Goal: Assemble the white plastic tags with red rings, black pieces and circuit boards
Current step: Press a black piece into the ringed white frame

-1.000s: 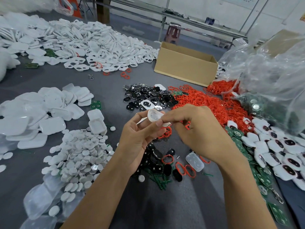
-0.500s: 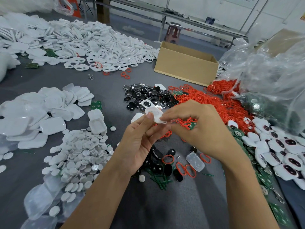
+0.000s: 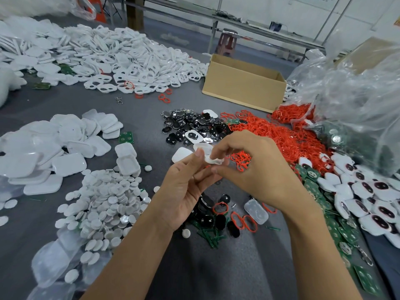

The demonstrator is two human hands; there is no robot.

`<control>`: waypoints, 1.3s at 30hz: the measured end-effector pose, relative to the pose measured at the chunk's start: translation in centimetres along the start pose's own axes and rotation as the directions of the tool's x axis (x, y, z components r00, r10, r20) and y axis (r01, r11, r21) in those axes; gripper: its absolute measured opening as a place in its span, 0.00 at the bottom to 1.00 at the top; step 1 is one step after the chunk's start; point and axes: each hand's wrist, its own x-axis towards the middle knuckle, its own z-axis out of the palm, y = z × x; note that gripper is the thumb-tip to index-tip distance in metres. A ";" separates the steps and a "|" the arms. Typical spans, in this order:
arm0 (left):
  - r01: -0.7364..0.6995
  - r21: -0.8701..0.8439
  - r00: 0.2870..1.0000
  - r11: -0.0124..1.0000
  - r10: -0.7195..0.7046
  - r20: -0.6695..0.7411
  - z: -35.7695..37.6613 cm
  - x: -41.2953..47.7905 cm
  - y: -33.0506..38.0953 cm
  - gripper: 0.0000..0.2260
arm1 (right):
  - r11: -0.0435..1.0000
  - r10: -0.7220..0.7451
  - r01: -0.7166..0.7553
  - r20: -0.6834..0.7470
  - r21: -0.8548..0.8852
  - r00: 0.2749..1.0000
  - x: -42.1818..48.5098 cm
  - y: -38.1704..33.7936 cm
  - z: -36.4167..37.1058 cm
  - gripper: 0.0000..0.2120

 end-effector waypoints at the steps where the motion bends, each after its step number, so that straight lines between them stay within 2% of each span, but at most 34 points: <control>1: 0.003 0.005 1.000 1.000 -0.002 -0.008 0.0 0.0 -0.1 0.14 | 1.000 -0.007 0.007 -0.004 -0.007 1.000 0.0 0.0 0.1 0.09; 7: 0.010 -0.013 1.000 1.000 -0.010 0.011 0.1 -0.1 0.1 0.15 | 0.997 -0.078 0.077 -0.031 -0.008 0.997 0.0 0.0 0.1 0.07; 10: 0.006 -0.053 1.000 0.999 -0.005 0.028 0.2 -0.1 0.3 0.16 | 0.994 0.003 0.008 -0.102 0.111 0.995 -0.1 0.0 -0.2 0.05; 12: 0.003 -0.073 0.999 0.997 0.000 0.043 0.3 -0.2 0.3 0.15 | 0.991 0.066 -0.047 -0.150 0.126 0.987 -0.1 0.1 -0.3 0.06; 15: 0.007 -0.093 0.999 0.996 -0.002 0.053 0.2 -0.2 0.2 0.14 | 0.996 0.086 -0.083 -0.099 0.035 0.991 0.0 0.4 -0.1 0.11; 17: 0.014 -0.108 0.999 0.994 -0.008 0.053 0.1 -0.2 0.2 0.14 | 0.995 0.103 -0.103 -0.010 0.001 0.995 0.1 0.6 0.0 0.11; 19: 0.018 -0.109 0.999 0.994 -0.013 0.050 0.1 -0.1 0.2 0.13 | 0.993 0.118 -0.118 0.022 -0.003 0.993 0.2 0.7 0.1 0.11; 24: 0.044 -0.110 0.999 0.993 -0.042 0.019 -0.2 0.0 0.1 0.14 | 0.978 0.173 -0.161 -0.084 0.132 0.981 0.1 0.8 0.3 0.09; 28: 0.057 -0.079 0.998 0.995 -0.056 0.004 -0.2 0.1 0.0 0.14 | 0.965 0.222 -0.206 -0.091 0.161 0.971 0.1 1.1 0.4 0.07; 35: 0.064 -0.040 0.997 0.997 -0.066 -0.045 -0.3 0.2 0.0 0.15 | 0.934 0.331 -0.290 -0.197 0.209 0.923 -0.5 3.1 -1.4 0.18; 39: 0.078 -0.082 0.994 0.994 -0.083 -0.065 -0.3 0.3 0.2 0.17 | 0.894 0.440 -0.370 -0.348 0.252 0.828 -2.1 5.2 -4.3 0.26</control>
